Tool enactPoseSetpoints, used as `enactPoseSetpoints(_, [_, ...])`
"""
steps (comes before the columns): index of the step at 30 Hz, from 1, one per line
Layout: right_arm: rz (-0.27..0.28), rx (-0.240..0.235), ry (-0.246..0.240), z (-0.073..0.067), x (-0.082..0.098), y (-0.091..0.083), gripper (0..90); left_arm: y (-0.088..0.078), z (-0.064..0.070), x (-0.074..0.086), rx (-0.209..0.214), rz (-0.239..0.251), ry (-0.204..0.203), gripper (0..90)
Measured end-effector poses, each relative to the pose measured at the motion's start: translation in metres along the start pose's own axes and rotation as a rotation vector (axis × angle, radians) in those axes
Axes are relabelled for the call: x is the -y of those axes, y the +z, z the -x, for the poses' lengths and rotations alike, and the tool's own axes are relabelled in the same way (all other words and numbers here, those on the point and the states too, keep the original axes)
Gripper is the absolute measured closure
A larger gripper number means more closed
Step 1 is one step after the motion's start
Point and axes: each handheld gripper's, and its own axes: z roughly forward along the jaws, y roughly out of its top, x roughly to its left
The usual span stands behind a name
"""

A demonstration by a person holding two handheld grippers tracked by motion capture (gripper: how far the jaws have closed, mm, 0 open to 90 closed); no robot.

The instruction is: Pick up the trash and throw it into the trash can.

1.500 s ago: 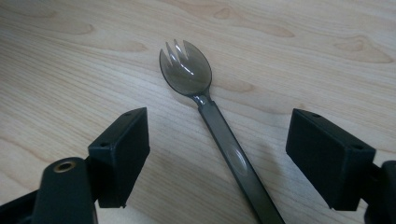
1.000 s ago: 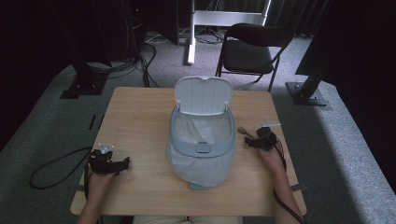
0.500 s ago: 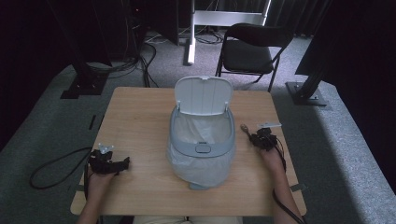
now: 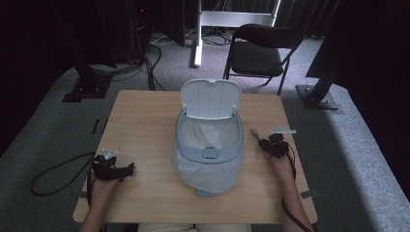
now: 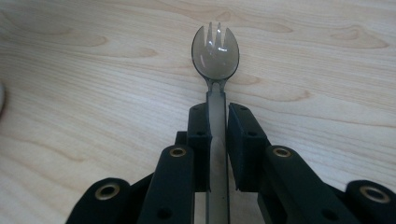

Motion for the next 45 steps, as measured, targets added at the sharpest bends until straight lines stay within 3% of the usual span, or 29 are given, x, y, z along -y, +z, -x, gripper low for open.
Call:
enactPoseSetpoints(13, [0.078, -0.021, 0.020, -0.003, 0.002, -0.042, 79.7, 0.000, 0.000, 0.000, 0.000, 0.000, 0.001, 1.4])
enactPoseSetpoints(19, [0.124, -0.029, 0.007, -0.008, -0.003, -0.066, 79.7, 0.000, 0.000, 0.000, 0.000, 0.001, 0.000, 1.4])
enactPoseSetpoints(24, [0.182, -0.074, 0.015, -0.011, -0.008, -0.087, 79.7, 0.000, 0.000, 0.000, 0.000, 0.001, 0.000, 1.4])
enactPoseSetpoints(36, [0.302, -0.119, -0.068, -0.033, -0.031, -0.134, 79.7, 0.000, 0.000, 0.000, -0.003, 0.000, -0.002, 1.4])
enactPoseSetpoints(45, [0.374, -0.161, -0.100, -0.047, -0.044, -0.161, 79.7, 0.000, 0.000, 0.000, -0.004, 0.000, -0.003, 1.4])
